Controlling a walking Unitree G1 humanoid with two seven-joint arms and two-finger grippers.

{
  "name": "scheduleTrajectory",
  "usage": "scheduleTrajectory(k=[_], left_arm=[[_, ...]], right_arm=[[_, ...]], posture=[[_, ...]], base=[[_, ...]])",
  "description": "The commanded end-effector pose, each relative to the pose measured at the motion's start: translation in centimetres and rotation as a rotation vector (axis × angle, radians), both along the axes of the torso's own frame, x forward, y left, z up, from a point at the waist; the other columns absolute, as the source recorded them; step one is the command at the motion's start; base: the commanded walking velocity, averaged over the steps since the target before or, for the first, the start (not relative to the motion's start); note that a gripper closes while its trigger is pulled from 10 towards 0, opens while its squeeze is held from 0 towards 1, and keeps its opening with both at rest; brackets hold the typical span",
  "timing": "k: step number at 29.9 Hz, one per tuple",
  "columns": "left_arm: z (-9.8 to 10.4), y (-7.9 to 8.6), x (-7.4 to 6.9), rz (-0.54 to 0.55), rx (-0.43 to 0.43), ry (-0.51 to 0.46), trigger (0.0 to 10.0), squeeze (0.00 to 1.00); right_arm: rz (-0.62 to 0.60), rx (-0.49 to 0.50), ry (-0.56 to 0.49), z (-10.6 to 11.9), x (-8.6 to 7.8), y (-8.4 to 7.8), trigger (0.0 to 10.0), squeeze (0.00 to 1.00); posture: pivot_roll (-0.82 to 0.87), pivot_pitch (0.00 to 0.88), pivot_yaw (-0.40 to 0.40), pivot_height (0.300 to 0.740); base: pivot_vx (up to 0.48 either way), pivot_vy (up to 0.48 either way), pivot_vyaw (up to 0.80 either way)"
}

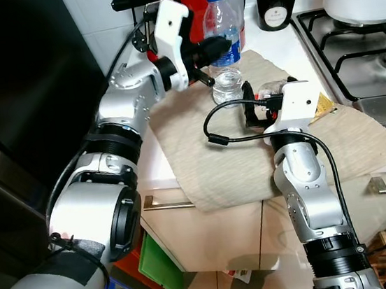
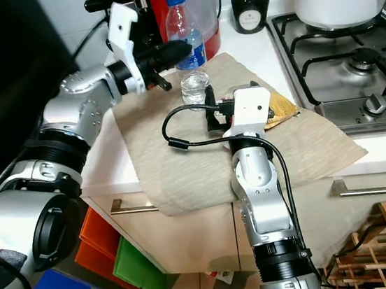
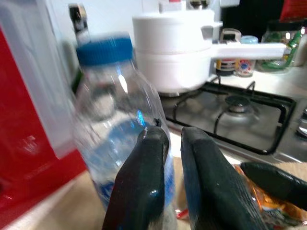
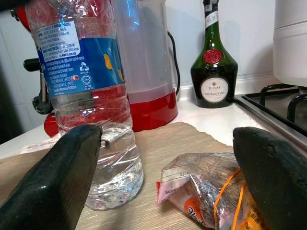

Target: Restocking fridge

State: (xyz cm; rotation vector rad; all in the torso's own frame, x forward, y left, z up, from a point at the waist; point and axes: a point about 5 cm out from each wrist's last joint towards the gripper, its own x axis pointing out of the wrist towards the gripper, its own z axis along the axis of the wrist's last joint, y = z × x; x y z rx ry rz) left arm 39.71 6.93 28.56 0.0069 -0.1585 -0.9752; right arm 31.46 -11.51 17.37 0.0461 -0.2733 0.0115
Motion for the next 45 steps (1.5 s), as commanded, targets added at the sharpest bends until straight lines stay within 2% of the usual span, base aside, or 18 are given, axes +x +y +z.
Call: scheduleTrajectory(k=[1, 3, 4, 7, 16, 21, 23, 29, 31, 32, 33, 35, 36, 42, 45], left_arm=[[1.2, 1.5, 0.1, 0.052, 0.021, -0.026, 10.0, 1.0], [1.2, 1.5, 0.1, 0.052, 0.021, -0.026, 10.0, 1.0], [1.8, 2.1, 0.2, 0.079, 0.024, -0.035, 10.0, 1.0], [2.7, 2.9, 0.2, 0.104, 0.023, -0.047, 10.0, 1.0], [3.9, 3.0, 0.2, 0.093, -0.018, -0.033, 10.0, 1.0], [3.5, 3.2, 0.8, 0.15, 0.003, -0.051, 10.0, 1.0], [2.1, 3.7, 1.6, 0.251, 0.018, -0.026, 10.0, 1.0], [1.4, 3.9, 2.0, 0.312, -0.008, 0.03, 10.0, 1.0], [2.0, 3.9, 2.0, 0.312, -0.022, 0.028, 10.0, 1.0], [3.2, 4.0, 2.0, 0.305, -0.055, 0.01, 10.0, 1.0], [3.2, 4.0, 2.0, 0.305, -0.055, 0.01, 10.0, 1.0], [6.0, 4.1, 1.8, 0.273, -0.115, -0.043, 10.0, 1.0], [6.5, 4.0, 1.7, 0.263, -0.119, -0.056, 10.0, 1.0], [8.3, 3.8, 1.5, 0.241, -0.144, -0.087, 10.0, 1.0], [8.5, 3.6, 1.6, 0.252, -0.147, -0.082, 10.0, 1.0]], right_arm=[[0.035, 0.045, 0.01, 0.1, 0.2, 0.8, 10.0, 0.0], [0.035, 0.045, 0.01, 0.1, 0.2, 0.8, 10.0, 0.0], [0.044, 0.099, 0.029, 0.1, 0.2, 0.9, 10.0, 0.0], [0.089, 0.094, 0.034, 0.4, 0.1, 1.3, 10.0, 0.0], [0.101, 0.077, 0.038, 0.5, 0.3, 1.5, 10.0, 0.0], [0.106, 0.078, 0.043, 0.5, 0.3, 1.6, 10.0, 0.0], [0.114, 0.064, 0.047, 0.4, 0.4, 1.6, 10.0, 0.0], [0.12, 0.049, 0.045, 0.5, 0.2, 1.5, 10.0, 0.0], [0.129, 0.057, 0.038, 0.5, -0.1, 1.5, 10.0, 0.0], [0.152, 0.055, 0.029, 0.6, -0.5, 1.5, 10.0, 0.0], [0.152, 0.055, 0.029, 0.6, -0.5, 1.5, 10.0, 0.0], [0.193, 0.051, 0.011, 0.9, -1.7, 1.5, 10.0, 0.0], [0.193, 0.048, 0.012, 0.9, -1.9, 1.4, 10.0, 0.0], [0.177, 0.023, 0.017, 0.7, -2.6, 0.9, 10.0, 0.0], [0.161, 0.022, 0.012, 0.9, -2.8, 0.7, 10.0, 0.0]], posture=[[0.02, 0.0, 0.16, 0.74], [0.02, 0.0, 0.16, 0.74], [0.02, 0.0, 0.156, 0.74], [0.02, 0.0, 0.143, 0.74], [0.02, 0.0, 0.142, 0.74], [0.02, 0.0, 0.136, 0.74], [0.02, 0.0, 0.133, 0.74], [-0.01, 0.0, 0.14, 0.74], [-0.01, 0.0, 0.143, 0.74], [-0.02, 0.0, 0.153, 0.74], [-0.02, 0.0, 0.153, 0.74], [-0.03, 0.0, 0.157, 0.74], [-0.03, 0.0, 0.158, 0.74], [-0.07, 0.0, 0.189, 0.74], [-0.08, 0.005, 0.208, 0.74]], base=[[0.0, 0.0, 0.0], [0.0, 0.0, 0.0], [0.0, 0.0, 0.0], [0.0, 0.0, 0.0], [0.0, 0.0, 0.0], [0.0, 0.0, 0.0], [0.0, 0.0, 0.0], [0.0, 0.0, 0.0], [0.0, 0.0, 0.0], [0.0, 0.0, 0.0], [0.0, 0.0, 0.0], [0.0, 0.0, 0.0], [0.0, 0.0, 0.0], [0.0, 0.0, 0.0], [0.0, 0.0, 0.0]])
